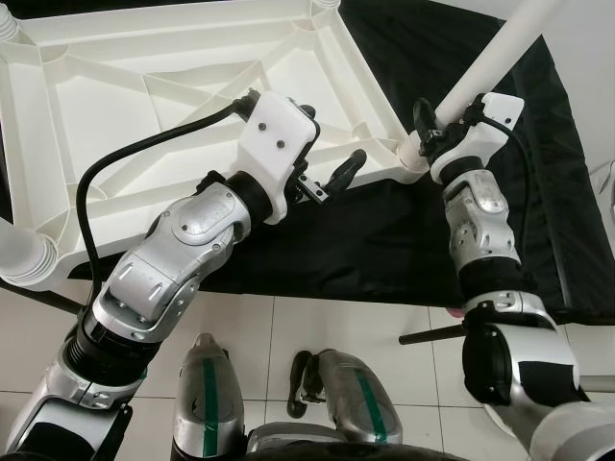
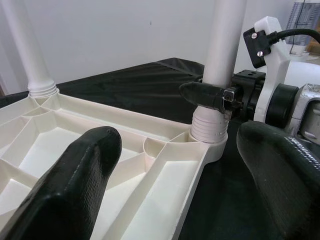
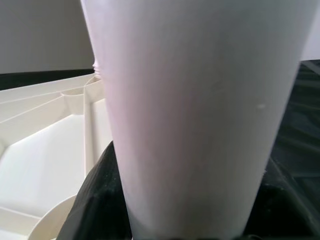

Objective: Building children table

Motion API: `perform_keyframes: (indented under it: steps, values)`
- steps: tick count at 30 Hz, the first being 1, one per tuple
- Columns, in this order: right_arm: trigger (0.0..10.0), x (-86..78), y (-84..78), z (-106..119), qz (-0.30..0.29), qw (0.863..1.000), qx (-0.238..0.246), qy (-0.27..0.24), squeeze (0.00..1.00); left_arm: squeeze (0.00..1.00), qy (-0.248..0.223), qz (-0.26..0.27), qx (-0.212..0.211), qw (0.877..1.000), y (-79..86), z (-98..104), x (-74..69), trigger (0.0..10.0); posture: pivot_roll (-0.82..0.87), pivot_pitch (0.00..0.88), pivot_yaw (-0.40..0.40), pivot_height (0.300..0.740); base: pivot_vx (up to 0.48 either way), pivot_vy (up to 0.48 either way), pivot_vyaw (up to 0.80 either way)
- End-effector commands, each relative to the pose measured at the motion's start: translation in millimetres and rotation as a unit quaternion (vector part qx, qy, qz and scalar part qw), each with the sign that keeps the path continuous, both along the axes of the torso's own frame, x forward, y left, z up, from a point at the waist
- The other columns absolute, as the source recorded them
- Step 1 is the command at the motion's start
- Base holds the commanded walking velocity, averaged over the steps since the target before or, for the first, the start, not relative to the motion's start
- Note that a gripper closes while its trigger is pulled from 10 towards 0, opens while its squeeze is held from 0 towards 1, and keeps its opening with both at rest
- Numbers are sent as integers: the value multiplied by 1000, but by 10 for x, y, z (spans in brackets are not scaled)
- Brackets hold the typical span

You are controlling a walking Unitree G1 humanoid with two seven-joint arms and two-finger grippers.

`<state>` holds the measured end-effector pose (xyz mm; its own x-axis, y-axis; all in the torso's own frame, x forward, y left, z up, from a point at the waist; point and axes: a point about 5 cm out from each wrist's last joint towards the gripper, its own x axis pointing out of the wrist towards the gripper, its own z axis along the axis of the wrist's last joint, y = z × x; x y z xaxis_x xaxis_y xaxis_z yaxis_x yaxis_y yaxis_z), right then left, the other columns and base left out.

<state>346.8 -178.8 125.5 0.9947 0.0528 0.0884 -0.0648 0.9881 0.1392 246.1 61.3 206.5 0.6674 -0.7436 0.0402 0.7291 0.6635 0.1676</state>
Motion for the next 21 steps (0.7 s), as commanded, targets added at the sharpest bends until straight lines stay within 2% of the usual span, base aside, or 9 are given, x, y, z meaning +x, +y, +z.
perform_keyframes:
  steps: [1, 9, 12, 16, 21]
  values:
    - [10000, -168, 46, -464, -9, 995, -6, 101, 0, 0, 3, -48, 5, 999, -39, 14, -66, 10000, 158, 92, -118, 740, 0, 0, 0]
    - [10000, -184, 83, -430, -47, 995, 3, 90, 0, 0, 2, -48, 5, 999, -41, 14, -66, 10000, 156, 91, -118, 740, 0, 0, 0]
    - [10000, -184, 85, -406, -86, 992, 14, 89, 0, 0, 2, -48, 5, 999, -43, 16, -61, 10000, 156, 89, -117, 740, 0, 0, 0]
    - [10000, -182, 88, -386, -101, 991, 15, 86, 0, 0, 1, -49, 5, 999, -44, 16, -60, 10000, 156, 89, -117, 740, 0, 0, 0]
    - [10000, -199, 96, -352, -148, 986, 8, 78, 0, 0, 1, -49, 6, 999, -44, 21, -54, 10000, 157, 87, -117, 740, 0, 0, 0]
